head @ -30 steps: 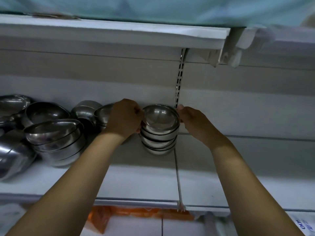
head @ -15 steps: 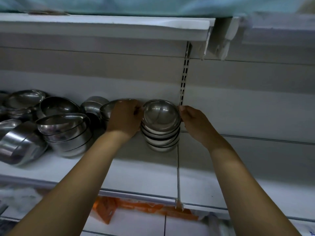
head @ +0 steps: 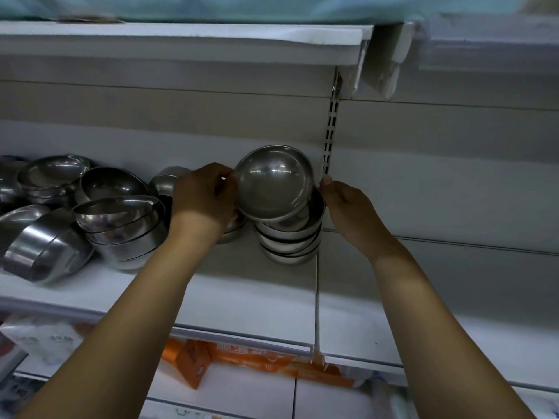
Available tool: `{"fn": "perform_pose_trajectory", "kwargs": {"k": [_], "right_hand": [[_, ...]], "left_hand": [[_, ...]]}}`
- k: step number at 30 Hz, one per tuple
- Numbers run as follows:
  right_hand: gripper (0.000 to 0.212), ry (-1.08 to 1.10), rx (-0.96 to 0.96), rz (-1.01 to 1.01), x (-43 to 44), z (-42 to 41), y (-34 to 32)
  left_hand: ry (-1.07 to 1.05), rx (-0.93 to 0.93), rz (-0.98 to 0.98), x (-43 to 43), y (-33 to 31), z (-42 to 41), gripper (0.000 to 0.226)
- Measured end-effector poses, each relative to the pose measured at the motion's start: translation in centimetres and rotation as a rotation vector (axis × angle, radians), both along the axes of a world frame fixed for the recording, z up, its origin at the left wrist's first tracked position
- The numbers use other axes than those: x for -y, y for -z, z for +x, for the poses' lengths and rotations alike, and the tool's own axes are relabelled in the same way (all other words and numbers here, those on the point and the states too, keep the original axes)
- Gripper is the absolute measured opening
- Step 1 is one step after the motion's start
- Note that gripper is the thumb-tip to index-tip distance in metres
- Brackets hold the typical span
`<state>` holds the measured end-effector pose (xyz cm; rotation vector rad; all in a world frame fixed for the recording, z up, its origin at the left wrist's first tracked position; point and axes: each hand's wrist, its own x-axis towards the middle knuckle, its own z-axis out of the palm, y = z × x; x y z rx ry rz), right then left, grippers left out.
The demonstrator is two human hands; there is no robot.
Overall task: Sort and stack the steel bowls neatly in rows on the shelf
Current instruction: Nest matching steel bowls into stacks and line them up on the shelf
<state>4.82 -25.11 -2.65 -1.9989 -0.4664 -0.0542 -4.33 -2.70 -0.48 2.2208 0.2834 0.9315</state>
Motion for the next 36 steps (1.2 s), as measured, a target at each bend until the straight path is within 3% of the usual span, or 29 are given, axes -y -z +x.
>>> {"fn": "perform_pose_trajectory", "kwargs": {"k": [3,6,10,15,21,28,32,36], "right_hand": [[0.042,-0.003,0.053,-0.056,-0.1,0.2,0.2],[0.045,0.021,0.110,-0.099,-0.2,0.5,0.6],[0.047,0.037,0.154,-0.170,-0.5,0.6,1.3],[0.051,0.141,0.170,-0.167,-1.1,0.7,1.9],[0.043,0.165,0.075,-0.105,-1.5,1.1,2.0],[0.056,0.155,0.140,-0.129,-1.6,0.9,1.9],[0.055,0.182,0.134,-0.065,-2.1,0.6,1.7],[0.051,0.229,0.149,-0.040,-2.8,0.0,1.2]], "left_hand": [[-0.014,0.025,-0.030,-0.7,0.0,-2.0,0.019],[-0.013,-0.023,-0.005,-1.8,0.2,-3.8,0.016],[0.147,-0.147,-0.275,-3.4,0.9,-5.2,0.027],[0.169,-0.261,-0.320,-4.2,1.9,-6.4,0.034],[0.198,-0.367,-0.213,-4.3,4.3,-6.7,0.033],[0.177,-0.417,-0.155,-4.4,6.5,-6.2,0.039],[0.160,-0.412,-0.188,-4.5,7.6,-5.9,0.030],[0.149,-0.393,-0.251,-4.5,8.5,-5.6,0.036]]}}
